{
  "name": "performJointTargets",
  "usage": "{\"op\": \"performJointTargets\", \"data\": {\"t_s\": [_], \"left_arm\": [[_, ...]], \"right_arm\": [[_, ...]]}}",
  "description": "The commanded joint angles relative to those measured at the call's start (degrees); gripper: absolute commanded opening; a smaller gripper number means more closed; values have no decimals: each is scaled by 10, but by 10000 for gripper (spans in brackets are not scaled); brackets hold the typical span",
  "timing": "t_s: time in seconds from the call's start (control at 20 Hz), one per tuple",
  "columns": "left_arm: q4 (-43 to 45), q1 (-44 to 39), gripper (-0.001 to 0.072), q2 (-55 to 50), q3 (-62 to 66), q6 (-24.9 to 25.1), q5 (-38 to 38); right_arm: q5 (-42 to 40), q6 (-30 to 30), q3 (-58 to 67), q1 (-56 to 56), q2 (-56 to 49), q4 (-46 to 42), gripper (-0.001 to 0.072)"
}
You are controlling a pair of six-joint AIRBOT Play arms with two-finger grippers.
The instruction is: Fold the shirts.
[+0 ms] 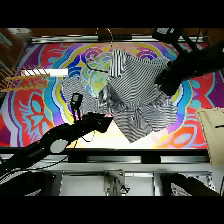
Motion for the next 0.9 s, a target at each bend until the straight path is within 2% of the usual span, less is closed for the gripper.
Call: {"op": "performJointTargets", "data": {"t_s": [0.0,0.25,0.3,0.4,0.55,0.65,0.8,0.85], "left_arm": [[-17,-21,501,-71,29,-6,83],[-15,41,508,-101,78,22,91],[-15,58,556,-101,86,27,91],[-15,80,558,-104,107,47,91],[-15,69,553,-124,145,47,91],[-15,46,525,-141,166,47,91],[-15,34,101,-147,172,47,90],[-15,39,64,-146,172,47,90]], "right_arm": [[6,29,1,0,31,9,79],[29,38,1,0,74,24,79],[31,40,1,0,80,25,79],[33,46,1,0,89,25,79],[32,49,0,0,90,30,79],[27,49,1,0,91,29,79],[14,49,1,0,91,24,79],[7,49,1,0,90,19,79]]}}
